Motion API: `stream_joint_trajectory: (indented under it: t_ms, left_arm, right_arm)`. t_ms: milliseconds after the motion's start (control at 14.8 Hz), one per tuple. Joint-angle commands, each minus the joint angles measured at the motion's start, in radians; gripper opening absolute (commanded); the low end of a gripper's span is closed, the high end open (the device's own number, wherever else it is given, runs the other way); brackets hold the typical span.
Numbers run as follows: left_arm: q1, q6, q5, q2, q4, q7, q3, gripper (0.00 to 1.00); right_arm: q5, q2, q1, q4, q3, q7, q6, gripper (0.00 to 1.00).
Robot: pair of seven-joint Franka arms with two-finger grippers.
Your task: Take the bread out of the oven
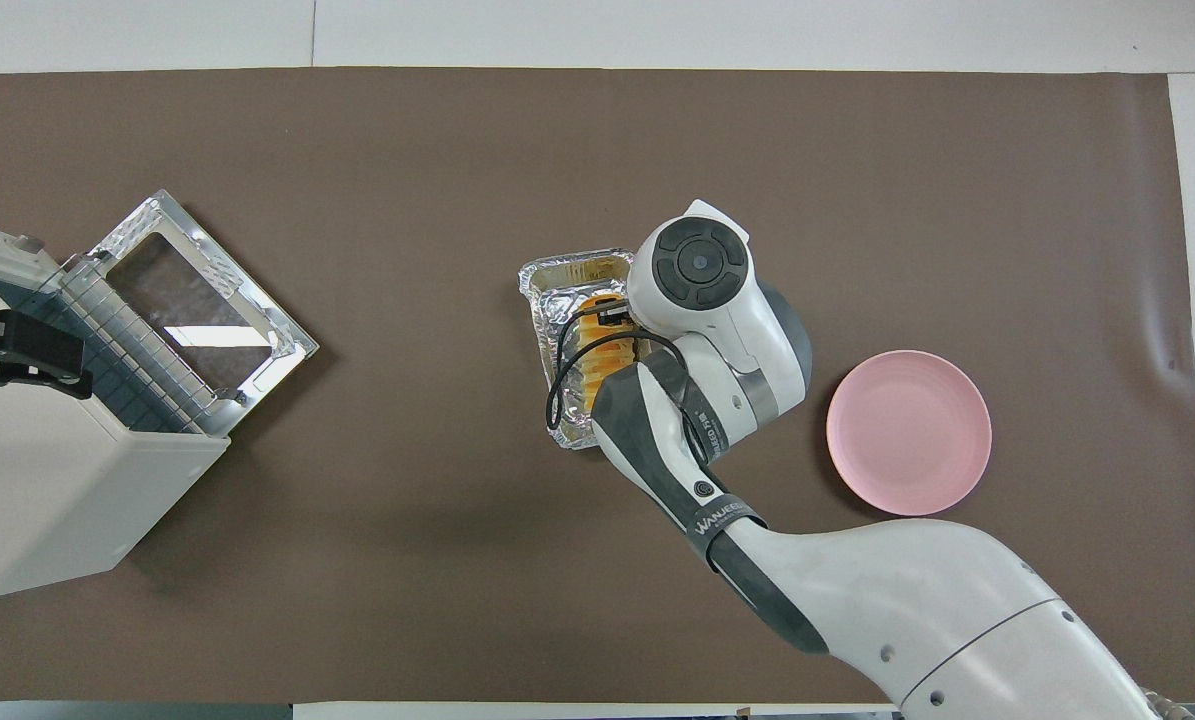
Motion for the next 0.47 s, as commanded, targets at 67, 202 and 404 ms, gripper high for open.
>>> stream_joint_trajectory:
  t_ms: [67,202,404]
  left_arm:
    - [0.03,0.059,-0.022,-0.052,-0.059,0.015,-0.007,1.0]
    - [0.029,0.062,-0.022,-0.046,-0.044,0.016,-0.009,1.0]
    - [0.013,0.06,-0.021,-0.048,-0.047,0.013,-0.007,1.0]
  right_arm:
    - [0.005,-0.013,-0.005,0.012,0.003,0.009,-0.032,0.0]
    - [0.006,-0.011,-0.008,0.055,0.005,0.007,-0.087,0.0]
    - [0.057,0.029,-0.025,0.231,0.005,-0.001,-0.281,0.0]
